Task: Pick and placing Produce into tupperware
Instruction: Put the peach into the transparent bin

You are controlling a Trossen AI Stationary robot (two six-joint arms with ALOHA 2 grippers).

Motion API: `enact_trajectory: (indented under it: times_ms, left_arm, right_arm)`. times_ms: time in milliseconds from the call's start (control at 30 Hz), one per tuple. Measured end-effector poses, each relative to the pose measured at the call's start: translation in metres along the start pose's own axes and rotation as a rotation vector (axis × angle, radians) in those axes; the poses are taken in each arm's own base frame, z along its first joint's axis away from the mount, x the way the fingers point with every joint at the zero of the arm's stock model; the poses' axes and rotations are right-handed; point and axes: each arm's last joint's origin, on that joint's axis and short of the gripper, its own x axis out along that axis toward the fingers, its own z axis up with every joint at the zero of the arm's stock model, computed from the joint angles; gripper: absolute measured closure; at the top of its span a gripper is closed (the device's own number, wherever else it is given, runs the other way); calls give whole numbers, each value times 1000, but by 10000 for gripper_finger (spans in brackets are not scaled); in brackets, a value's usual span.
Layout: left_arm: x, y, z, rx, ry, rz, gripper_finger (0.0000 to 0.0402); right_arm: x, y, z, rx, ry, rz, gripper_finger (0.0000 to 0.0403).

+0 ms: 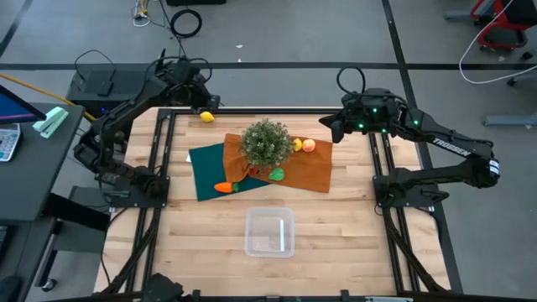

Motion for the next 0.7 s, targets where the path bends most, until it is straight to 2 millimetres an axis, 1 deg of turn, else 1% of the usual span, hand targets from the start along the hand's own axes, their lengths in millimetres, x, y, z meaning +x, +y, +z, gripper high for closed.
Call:
enact_trajectory:
  times_ms: [133, 233, 300, 400, 500, 600, 700]
  left_arm:
    - [-4, 5, 4, -30, 3, -46, 327]
    - [-13, 13, 15, -80, -32, -45, 326]
    - [-19, 21, 23, -108, -35, -33, 316]
    - [-31, 29, 38, -128, -55, -13, 288]
    - [-36, 34, 50, -153, -40, 7, 251]
    - [-43, 32, 63, -172, -63, 3, 207]
    - [-46, 28, 73, -160, -82, -49, 167]
  right_arm:
    - [2, 0, 0, 0, 12, 4, 401]
    - [6, -1, 0, 2, 41, 33, 397]
    - [9, -2, 0, 6, 48, 41, 391]
    - [15, -3, 0, 9, 66, 34, 379]
    - [20, -3, -1, 11, 85, 36, 368]
    - [26, -3, -3, 14, 121, 68, 357]
    - [29, 0, -5, 5, 145, 92, 342]
